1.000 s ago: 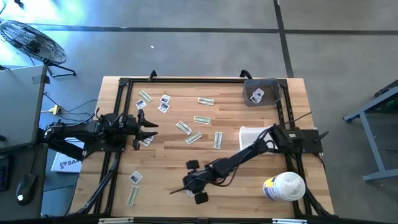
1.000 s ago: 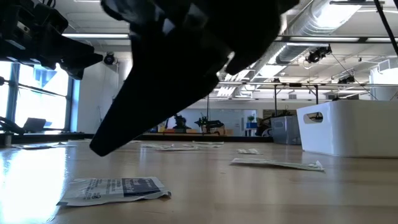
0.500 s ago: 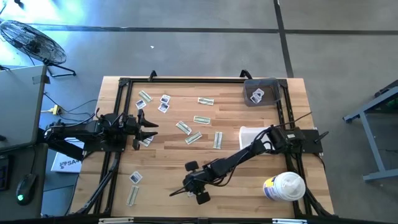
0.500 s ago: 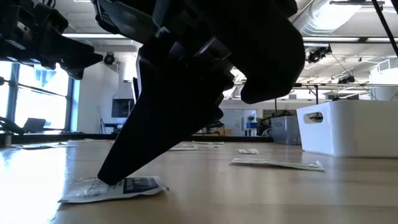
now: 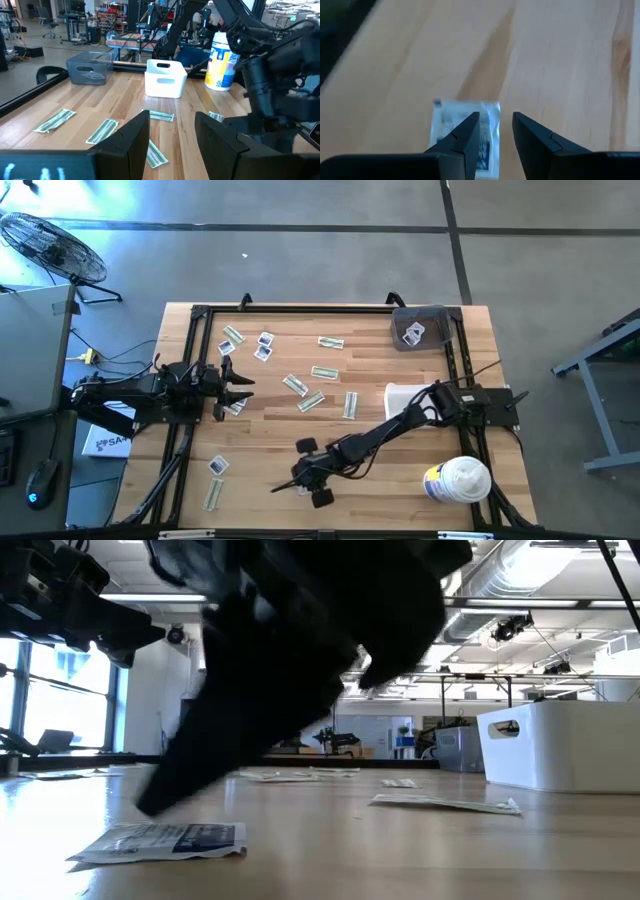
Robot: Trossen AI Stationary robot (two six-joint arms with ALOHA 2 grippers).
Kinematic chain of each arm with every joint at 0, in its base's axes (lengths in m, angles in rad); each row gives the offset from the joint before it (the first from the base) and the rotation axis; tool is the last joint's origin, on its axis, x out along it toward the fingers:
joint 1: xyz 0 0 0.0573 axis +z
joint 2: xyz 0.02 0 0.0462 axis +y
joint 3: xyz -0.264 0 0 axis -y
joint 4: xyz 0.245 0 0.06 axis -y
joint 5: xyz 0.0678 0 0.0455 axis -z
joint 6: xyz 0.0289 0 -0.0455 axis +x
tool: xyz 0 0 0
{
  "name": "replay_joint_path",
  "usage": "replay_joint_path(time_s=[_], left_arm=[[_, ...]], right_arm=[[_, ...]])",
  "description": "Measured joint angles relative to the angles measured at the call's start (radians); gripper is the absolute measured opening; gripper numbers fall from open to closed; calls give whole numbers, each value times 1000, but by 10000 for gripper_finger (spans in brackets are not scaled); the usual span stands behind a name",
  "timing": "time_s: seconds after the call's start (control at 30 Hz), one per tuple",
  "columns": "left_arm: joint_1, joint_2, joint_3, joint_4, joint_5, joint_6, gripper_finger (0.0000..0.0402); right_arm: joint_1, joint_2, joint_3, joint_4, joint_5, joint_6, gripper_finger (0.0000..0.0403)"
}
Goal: Pick & Place First Aid Supplies
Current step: Put the alcohol pad into the black bin
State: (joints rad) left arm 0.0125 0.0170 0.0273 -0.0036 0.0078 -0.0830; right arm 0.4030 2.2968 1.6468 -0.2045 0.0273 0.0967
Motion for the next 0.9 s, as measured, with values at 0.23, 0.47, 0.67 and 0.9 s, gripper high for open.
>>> replay_joint_path(time_s=[0.23,0.47,0.67,0.9], left_arm=[[0,0,0,0,0,0,156],[0,0,0,0,0,0,156],[0,0,0,0,0,0,156],[0,0,0,0,0,0,156]], right_arm=[[-13,8,-80,180,-38,-22,110],[-16,4,-138,211,-4,-20,105],[-21,3,-142,198,39,10,75],[-41,-3,-142,197,28,38,26]])
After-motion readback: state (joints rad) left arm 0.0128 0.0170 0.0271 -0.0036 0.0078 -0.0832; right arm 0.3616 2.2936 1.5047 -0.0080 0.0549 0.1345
